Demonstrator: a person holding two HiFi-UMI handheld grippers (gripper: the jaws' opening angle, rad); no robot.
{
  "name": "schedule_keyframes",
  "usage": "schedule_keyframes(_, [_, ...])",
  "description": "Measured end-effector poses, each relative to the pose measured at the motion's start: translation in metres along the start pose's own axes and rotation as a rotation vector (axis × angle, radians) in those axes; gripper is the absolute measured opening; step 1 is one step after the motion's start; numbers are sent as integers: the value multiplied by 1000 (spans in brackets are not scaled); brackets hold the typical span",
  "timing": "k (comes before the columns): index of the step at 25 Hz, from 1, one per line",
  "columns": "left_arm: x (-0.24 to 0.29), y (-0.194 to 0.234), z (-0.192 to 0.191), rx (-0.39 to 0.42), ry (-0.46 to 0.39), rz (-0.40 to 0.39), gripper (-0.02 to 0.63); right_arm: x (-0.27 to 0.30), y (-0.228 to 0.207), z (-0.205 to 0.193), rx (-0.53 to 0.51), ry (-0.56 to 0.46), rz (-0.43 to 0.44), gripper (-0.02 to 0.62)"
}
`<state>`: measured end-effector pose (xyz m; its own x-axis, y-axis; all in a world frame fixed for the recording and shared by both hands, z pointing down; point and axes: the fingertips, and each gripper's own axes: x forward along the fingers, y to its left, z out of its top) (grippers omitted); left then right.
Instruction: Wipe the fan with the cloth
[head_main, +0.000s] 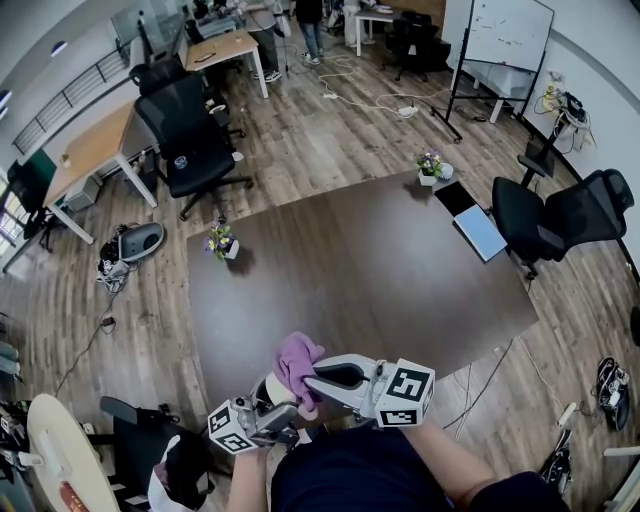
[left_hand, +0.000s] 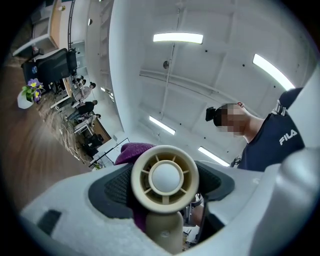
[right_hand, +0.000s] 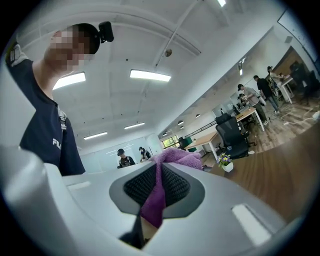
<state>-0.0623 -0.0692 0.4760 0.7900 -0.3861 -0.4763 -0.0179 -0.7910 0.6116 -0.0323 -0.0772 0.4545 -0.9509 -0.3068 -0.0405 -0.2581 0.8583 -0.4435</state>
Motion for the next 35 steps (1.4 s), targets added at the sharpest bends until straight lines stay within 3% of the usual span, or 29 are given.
schedule_keyframes(13, [-9, 10, 41, 89, -154, 98, 376, 10, -1, -58, 17, 165, 39, 43])
schedule_keyframes(24, [-22, 16, 56, 76, -241, 156, 376, 8, 11, -99, 11, 312, 93, 43])
schedule_keyframes(28, [-22, 22, 54, 88, -221, 180, 376, 5, 26, -103, -16, 340, 148, 43])
schedule_keyframes(35, [-15, 34, 26, 104, -93, 222, 376, 3, 40, -90, -2, 302, 213, 43])
